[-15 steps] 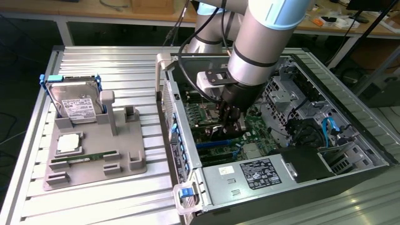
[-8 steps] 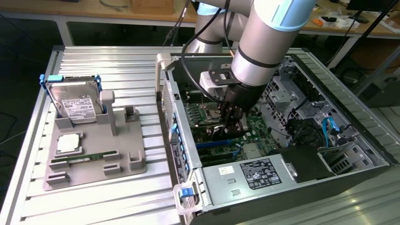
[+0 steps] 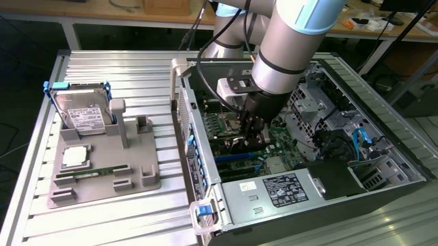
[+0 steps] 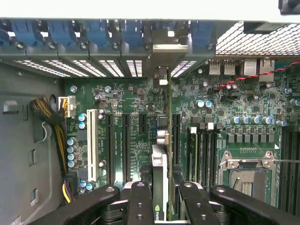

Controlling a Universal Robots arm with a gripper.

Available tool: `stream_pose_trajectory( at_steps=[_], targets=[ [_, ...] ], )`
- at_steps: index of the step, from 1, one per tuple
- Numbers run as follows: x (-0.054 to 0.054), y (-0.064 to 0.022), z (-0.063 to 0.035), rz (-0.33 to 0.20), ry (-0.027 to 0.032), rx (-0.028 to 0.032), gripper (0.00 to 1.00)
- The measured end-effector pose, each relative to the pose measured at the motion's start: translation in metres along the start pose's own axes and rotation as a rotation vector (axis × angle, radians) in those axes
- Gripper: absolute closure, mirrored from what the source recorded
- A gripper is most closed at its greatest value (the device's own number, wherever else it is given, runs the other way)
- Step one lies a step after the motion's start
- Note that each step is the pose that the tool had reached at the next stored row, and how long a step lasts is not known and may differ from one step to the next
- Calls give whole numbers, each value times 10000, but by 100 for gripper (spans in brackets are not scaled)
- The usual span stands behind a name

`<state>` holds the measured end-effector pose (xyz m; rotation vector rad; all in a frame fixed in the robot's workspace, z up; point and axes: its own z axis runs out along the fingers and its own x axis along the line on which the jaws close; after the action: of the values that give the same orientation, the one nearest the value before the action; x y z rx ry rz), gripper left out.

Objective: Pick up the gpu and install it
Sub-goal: 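Insert the gpu into the slot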

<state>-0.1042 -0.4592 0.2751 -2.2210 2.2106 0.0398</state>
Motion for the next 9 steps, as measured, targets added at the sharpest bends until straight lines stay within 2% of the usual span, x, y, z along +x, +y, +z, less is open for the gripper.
stream_pose_trajectory(
  at_steps=[9],
  targets=[
    [1, 24, 20, 2, -32, -1, 73]
  ],
)
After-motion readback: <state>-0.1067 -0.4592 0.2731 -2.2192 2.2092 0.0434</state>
